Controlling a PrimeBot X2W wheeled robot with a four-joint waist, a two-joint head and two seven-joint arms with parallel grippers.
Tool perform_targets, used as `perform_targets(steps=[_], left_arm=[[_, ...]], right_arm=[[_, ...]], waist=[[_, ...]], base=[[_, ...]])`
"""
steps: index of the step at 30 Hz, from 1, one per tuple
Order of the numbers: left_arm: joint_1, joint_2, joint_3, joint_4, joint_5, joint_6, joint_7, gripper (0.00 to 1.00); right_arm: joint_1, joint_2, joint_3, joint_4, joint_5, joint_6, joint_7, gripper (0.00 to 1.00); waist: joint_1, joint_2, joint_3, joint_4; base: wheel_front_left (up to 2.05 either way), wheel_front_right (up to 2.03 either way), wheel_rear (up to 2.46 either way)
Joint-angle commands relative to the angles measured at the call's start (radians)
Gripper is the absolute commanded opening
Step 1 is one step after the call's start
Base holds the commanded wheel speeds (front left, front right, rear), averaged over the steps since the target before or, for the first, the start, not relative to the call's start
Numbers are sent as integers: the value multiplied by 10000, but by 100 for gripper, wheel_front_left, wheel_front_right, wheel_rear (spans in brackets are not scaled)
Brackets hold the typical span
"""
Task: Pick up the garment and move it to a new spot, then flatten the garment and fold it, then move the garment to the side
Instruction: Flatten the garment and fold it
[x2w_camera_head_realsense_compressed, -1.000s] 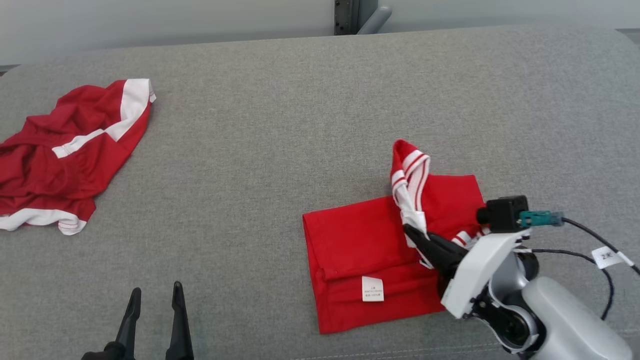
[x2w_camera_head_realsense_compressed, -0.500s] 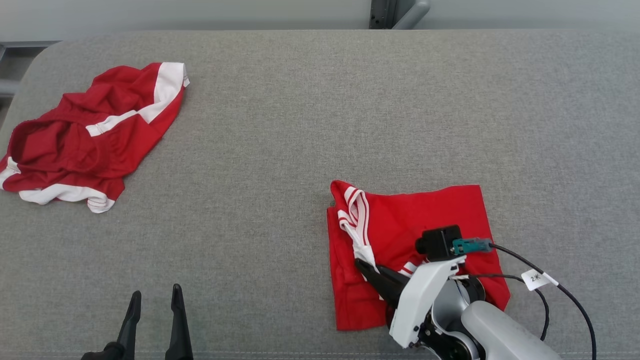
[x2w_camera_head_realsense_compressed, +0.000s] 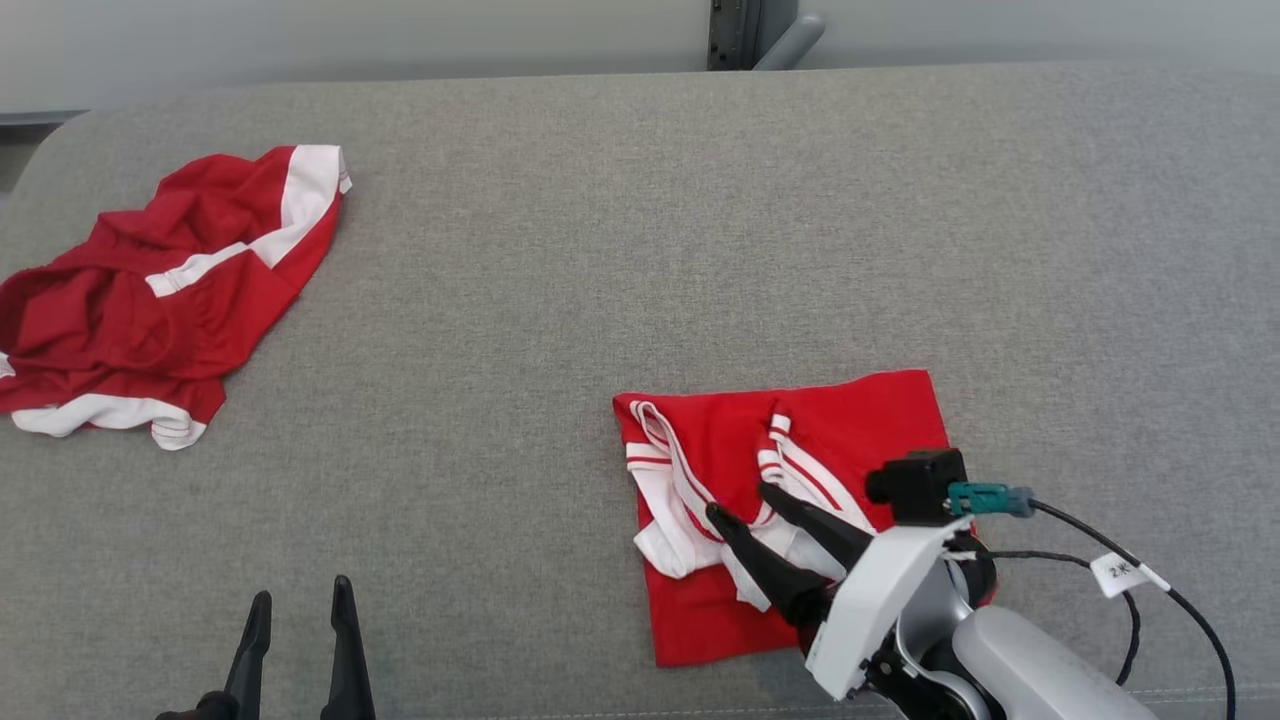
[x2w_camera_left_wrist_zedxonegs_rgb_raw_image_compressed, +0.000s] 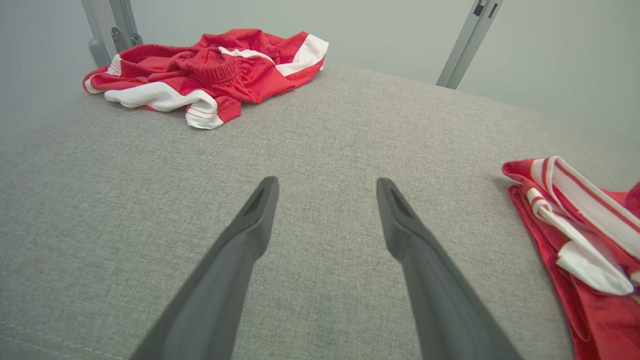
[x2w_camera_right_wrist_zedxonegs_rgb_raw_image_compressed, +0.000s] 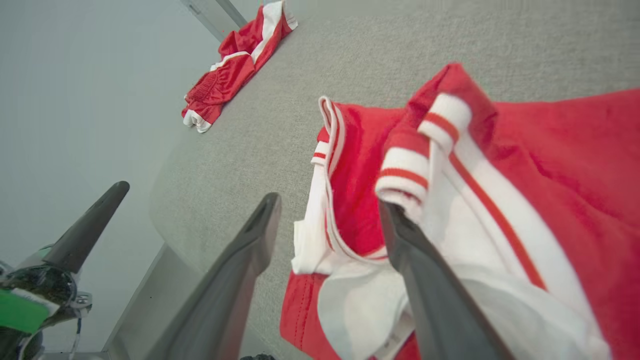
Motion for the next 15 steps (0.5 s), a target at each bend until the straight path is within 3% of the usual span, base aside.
perform_targets(steps=[1, 7, 14, 15], left_arm=[[131, 12, 44, 2, -40, 36, -28, 100], [365, 12, 106, -13, -116, 68, -28, 100], [520, 13, 129, -45, -128, 15, -28, 100], [516, 12, 125, -58, -139, 24, -28, 100]], right_arm=[[236, -163, -41, -290, 19, 0, -114, 100], [1061, -949, -1030, -1457, 240, 0, -592, 100], [1859, -1438, -3012, -1063, -155, 0, -963, 100], [1894, -1482, -3209, -944, -264, 0, -960, 96]], waist=[[0, 0, -148, -134], [0, 0, -479, -382], [0, 0, -809, -486], [0, 0, -821, -484]], base=[[0, 0, 0], [0, 0, 0], [0, 0, 0], [0, 0, 0]])
